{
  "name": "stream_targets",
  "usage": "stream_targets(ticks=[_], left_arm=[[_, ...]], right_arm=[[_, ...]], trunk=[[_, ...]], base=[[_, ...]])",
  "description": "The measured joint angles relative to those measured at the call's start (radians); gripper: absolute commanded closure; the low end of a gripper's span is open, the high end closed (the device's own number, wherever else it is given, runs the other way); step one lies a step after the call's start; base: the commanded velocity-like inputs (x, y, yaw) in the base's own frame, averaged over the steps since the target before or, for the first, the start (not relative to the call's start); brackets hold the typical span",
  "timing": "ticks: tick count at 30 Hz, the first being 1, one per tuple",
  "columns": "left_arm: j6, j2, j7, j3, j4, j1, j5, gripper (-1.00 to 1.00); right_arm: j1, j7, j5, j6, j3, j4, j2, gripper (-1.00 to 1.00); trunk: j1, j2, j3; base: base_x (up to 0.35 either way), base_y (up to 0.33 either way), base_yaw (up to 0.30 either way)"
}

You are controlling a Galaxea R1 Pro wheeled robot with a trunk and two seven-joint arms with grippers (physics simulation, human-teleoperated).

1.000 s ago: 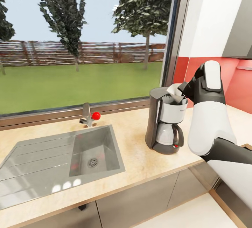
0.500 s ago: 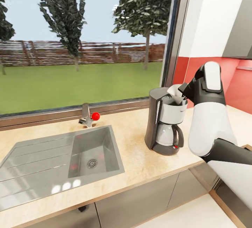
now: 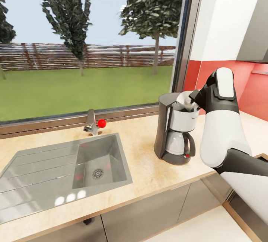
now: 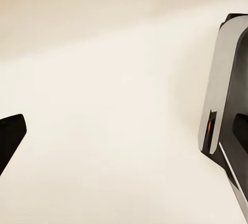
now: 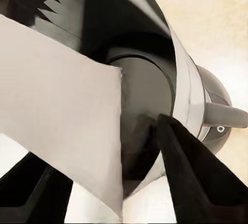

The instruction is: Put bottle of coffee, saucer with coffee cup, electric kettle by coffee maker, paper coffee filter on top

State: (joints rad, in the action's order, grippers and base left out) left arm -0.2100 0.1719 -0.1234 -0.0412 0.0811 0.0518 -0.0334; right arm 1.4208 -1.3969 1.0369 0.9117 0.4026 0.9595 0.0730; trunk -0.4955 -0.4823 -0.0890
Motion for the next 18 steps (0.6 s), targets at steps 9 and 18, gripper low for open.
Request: stream_targets(ticks=[9,18], left_arm=[[0.000,0.000,0.000,0.000,0.000,0.000,0.000,-1.00],[0.000,0.000,0.000,0.000,0.000,0.000,0.000,-1.00]], right_arm=[[0.000,0.000,0.000,0.000,0.000,0.000,0.000,-1.00],[0.000,0.000,0.000,0.000,0.000,0.000,0.000,-1.00]], trunk=[[0.000,0.000,0.000],[0.000,0.000,0.000]], base=[[0.000,0.000,0.000],[0.000,0.000,0.000]])
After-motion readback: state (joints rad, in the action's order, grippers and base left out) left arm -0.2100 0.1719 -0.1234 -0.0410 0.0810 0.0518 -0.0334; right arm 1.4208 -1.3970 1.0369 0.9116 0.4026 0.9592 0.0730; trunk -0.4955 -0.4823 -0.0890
